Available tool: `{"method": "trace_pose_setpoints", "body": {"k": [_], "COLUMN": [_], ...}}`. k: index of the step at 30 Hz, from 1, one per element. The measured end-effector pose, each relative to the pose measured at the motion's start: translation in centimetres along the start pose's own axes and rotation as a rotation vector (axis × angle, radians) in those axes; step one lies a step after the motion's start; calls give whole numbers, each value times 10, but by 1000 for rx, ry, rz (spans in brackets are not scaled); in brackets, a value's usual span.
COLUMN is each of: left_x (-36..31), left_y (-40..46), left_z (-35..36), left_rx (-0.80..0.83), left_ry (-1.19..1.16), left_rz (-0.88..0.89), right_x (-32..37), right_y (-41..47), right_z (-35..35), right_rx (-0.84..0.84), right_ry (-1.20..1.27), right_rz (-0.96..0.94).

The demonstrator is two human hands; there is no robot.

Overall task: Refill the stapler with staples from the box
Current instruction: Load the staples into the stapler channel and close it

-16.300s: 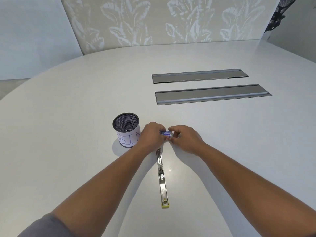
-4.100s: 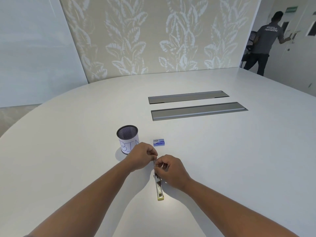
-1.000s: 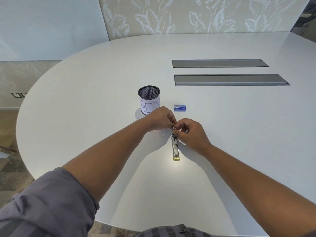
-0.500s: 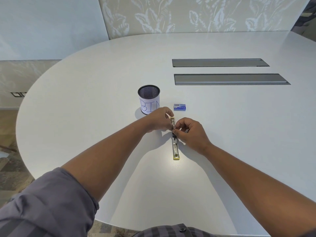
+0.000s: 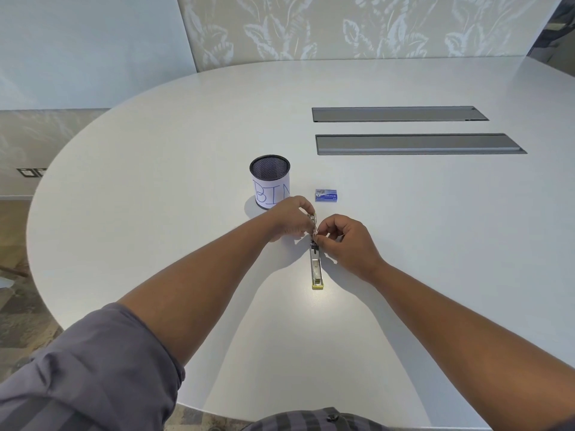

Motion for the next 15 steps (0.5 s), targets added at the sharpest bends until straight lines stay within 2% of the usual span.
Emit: {"method": "trace_pose_setpoints", "body": {"k": [15], "left_x": [5], "left_y": [-2], "left_z": [2], "left_rx": [-94], "left_ry": [-94], "left_rz": [50], "right_x": [-3], "right_y": [0], "right_z": [2], "right_rx": [20], "right_ry": [35], "right_rz": [-4]}}
Point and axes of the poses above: each hand's wrist, its own y-axis towards the middle knuckle, its own z-axis out of the palm, x = y × z, the point moved 1 cm from there along y, towards the middle knuckle, and after that the axes turned 11 degrees about -z, right-handed, at the moved point
